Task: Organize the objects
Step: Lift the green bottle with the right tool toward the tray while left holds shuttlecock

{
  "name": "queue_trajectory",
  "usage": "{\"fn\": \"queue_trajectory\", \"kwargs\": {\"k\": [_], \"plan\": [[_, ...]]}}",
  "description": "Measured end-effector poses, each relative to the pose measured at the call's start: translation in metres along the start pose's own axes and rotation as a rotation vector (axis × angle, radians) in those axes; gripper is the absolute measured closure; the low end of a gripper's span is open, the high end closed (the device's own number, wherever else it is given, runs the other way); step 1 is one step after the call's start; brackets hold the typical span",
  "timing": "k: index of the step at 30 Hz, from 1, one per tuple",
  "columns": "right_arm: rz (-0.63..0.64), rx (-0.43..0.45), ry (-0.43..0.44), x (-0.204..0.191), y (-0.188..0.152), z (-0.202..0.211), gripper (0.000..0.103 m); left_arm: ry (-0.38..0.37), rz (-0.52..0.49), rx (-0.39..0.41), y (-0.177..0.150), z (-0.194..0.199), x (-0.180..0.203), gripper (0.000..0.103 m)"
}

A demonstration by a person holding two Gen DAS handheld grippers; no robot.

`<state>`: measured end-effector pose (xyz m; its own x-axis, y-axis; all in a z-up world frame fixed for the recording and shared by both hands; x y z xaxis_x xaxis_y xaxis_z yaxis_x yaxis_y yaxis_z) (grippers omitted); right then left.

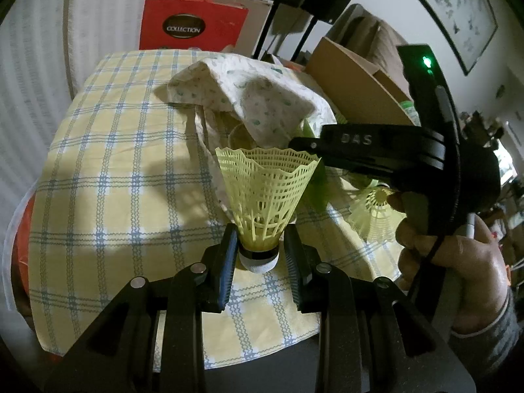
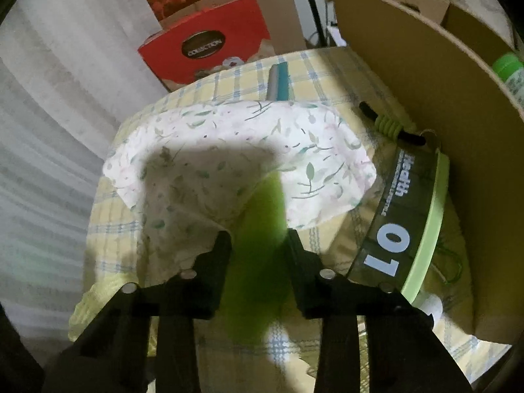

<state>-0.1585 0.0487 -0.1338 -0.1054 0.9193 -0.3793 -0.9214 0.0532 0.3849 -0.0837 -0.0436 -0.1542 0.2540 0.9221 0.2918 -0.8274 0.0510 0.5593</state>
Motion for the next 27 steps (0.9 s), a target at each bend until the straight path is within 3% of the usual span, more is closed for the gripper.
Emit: {"fn": "queue_trajectory", "kwargs": {"k": [6, 15, 27], "plan": [[-0.018, -0.022, 0.067, 0.004, -0.003, 0.007, 0.071, -0.010, 0.022, 0.009, 0.002, 0.003, 0.001, 0.078], [0.027, 0.028, 0.128, -0.009, 0.001, 0.048, 0.071, -0.034, 0.034, 0.054, 0.016, 0.020, 0.008, 0.078], [0.099, 0.107, 0.141, -0.007, 0.015, 0.095, 0.071, -0.049, 0.018, 0.080, 0.042, 0.034, 0.039, 0.078]]}}
Point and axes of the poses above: each gripper's, at about its wrist camera, not at the fingertips, and z roughly against the way its jaws point, x to its right, y to its top, the point moved 9 cm from there along -z, roughly the way its jaws point, and after that the axes turned 7 degrees about -z, right-handed, at the moved point
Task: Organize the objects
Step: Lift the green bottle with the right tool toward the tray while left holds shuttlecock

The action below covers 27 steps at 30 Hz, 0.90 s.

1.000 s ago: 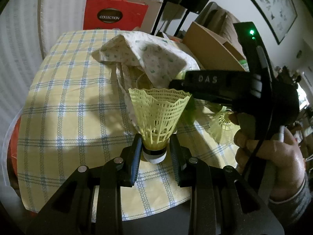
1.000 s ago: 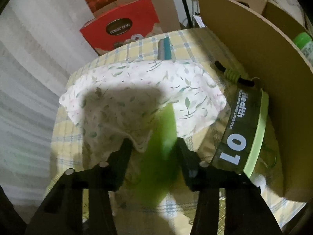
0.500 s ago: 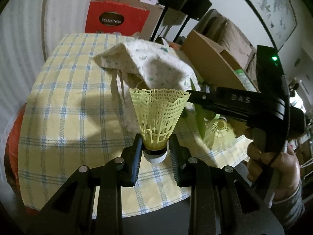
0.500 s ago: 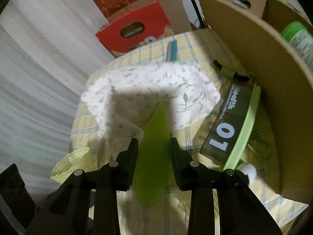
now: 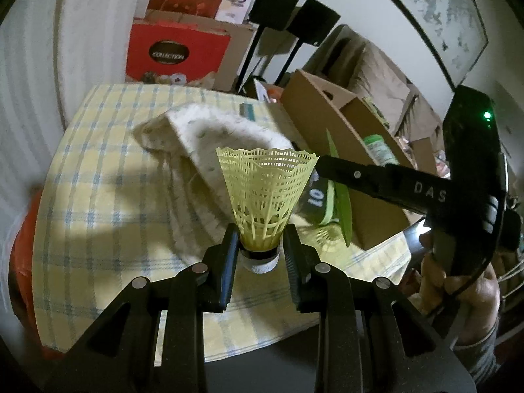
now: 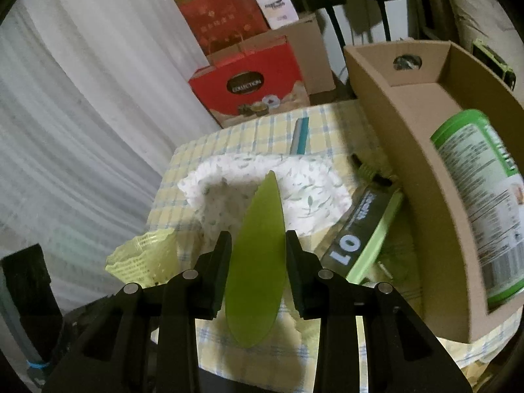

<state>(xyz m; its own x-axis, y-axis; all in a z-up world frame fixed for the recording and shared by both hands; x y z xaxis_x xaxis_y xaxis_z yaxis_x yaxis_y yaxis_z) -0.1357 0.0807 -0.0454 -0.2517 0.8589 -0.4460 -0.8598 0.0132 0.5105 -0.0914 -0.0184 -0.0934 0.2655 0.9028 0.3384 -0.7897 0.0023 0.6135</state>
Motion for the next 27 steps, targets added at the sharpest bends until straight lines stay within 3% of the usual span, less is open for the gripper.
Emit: {"fn": "queue_trajectory", "kwargs": {"k": [12, 27], "plan": [[0.052, 0.063, -0.015, 0.024, 0.019, 0.049, 0.071, -0.057, -0.051, 0.005, 0.036, -0.009, 0.066, 0.078], [0.030, 0.144, -0.108, 0.094, 0.045, 0.107, 0.071, -0.177, -0.120, -0.041, 0.064, -0.054, 0.168, 0.078]]}}
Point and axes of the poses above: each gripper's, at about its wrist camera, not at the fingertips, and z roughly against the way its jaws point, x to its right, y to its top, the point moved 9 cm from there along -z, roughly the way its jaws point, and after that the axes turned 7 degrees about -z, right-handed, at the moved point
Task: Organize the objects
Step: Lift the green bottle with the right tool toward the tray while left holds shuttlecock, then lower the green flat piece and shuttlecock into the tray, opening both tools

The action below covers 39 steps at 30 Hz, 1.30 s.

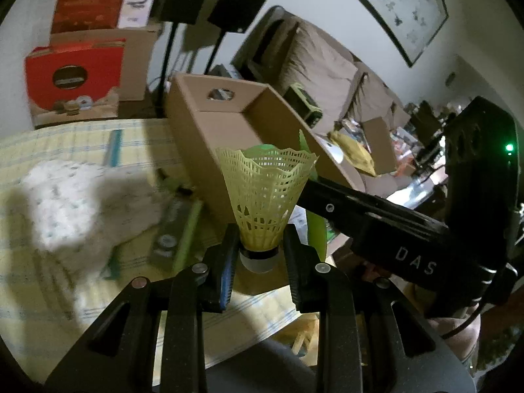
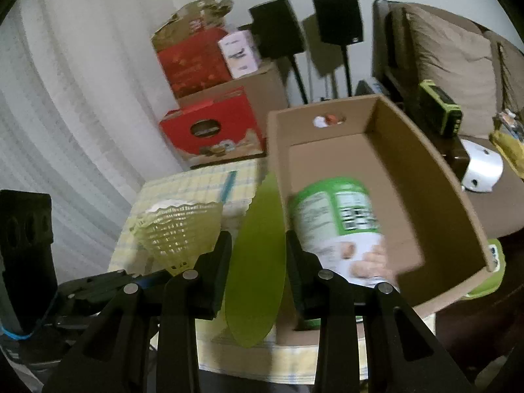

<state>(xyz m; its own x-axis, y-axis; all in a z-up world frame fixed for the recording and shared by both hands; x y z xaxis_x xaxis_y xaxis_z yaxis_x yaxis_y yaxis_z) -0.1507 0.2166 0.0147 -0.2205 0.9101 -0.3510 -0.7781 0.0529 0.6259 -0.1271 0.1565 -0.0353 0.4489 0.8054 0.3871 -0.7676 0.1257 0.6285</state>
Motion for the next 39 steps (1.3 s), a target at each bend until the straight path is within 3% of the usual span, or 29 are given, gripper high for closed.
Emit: {"fn": "queue_trajectory", "kwargs": {"k": [6, 26, 39], "plan": [[-0.021, 0.018, -0.046, 0.036, 0.011, 0.009, 0.071, -0.010, -0.021, -0.011, 0.010, -0.020, 0.027, 0.078], [0.009, 0.067, -0.175, 0.115, 0.027, 0.027, 0.071, 0.075, -0.123, -0.021, 0.043, -0.069, 0.073, 0.078], [0.052, 0.037, -0.232, 0.157, 0.034, 0.006, 0.071, 0.075, -0.077, -0.065, 0.044, -0.116, 0.084, 0.078]]}}
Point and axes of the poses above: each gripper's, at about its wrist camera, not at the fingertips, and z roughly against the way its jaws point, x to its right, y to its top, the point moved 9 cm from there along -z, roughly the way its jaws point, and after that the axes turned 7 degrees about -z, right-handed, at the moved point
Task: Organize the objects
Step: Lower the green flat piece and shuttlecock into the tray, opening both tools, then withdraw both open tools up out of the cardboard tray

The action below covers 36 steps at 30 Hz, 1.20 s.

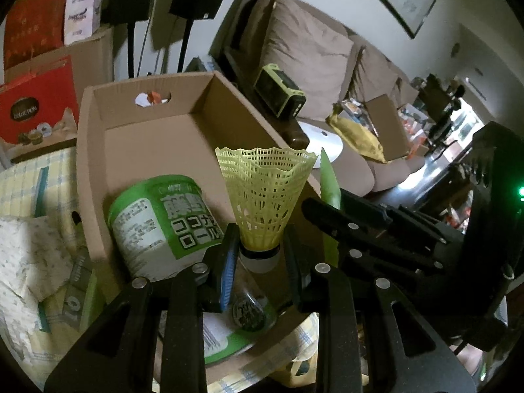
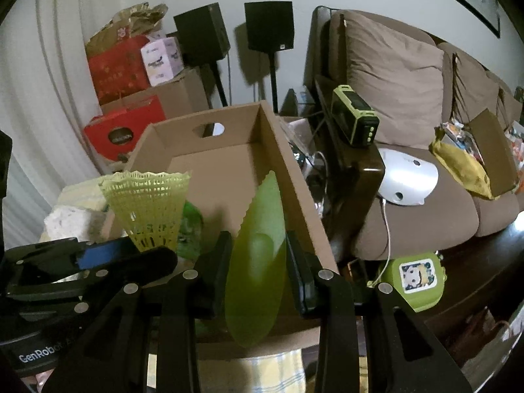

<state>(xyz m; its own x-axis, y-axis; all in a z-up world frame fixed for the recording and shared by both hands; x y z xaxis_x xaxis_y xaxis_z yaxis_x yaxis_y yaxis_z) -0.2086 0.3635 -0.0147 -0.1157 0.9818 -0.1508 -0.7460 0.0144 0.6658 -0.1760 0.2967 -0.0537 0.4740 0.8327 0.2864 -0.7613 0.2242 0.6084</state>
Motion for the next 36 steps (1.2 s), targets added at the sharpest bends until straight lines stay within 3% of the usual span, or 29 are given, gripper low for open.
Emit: {"fn": "queue_trajectory", "kwargs": {"k": [10, 16, 21, 24, 27, 32, 36], "plan": [[0.005, -0.016, 0.026, 0.002, -0.005, -0.015, 0.069, 0.011, 0.033, -0.026, -0.007, -0.018, -0.012, 0.077], [-0.016, -0.023, 0.029, 0.006, -0.006, -0.018, 0.065, -0.021, 0.061, -0.021, -0.005, -0.013, -0.012, 0.058], [-0.040, -0.015, 0.035, 0.011, -0.007, -0.015, 0.061, -0.012, 0.062, -0.003, -0.003, -0.001, -0.015, 0.055], [-0.048, -0.007, 0.036, 0.013, -0.007, -0.011, 0.060, -0.006, 0.062, 0.011, -0.002, 0.007, -0.018, 0.048], [-0.053, 0.005, 0.038, 0.011, -0.006, -0.006, 0.054, 0.008, 0.051, 0.024, -0.001, 0.016, -0.020, 0.041], [-0.069, 0.026, 0.038, 0.007, -0.004, 0.005, 0.041, 0.056, 0.045, 0.034, -0.003, 0.030, -0.035, 0.037], [-0.044, 0.052, 0.030, -0.002, -0.001, 0.014, 0.036, 0.106, 0.037, 0.060, -0.005, 0.045, -0.047, 0.026]]}}
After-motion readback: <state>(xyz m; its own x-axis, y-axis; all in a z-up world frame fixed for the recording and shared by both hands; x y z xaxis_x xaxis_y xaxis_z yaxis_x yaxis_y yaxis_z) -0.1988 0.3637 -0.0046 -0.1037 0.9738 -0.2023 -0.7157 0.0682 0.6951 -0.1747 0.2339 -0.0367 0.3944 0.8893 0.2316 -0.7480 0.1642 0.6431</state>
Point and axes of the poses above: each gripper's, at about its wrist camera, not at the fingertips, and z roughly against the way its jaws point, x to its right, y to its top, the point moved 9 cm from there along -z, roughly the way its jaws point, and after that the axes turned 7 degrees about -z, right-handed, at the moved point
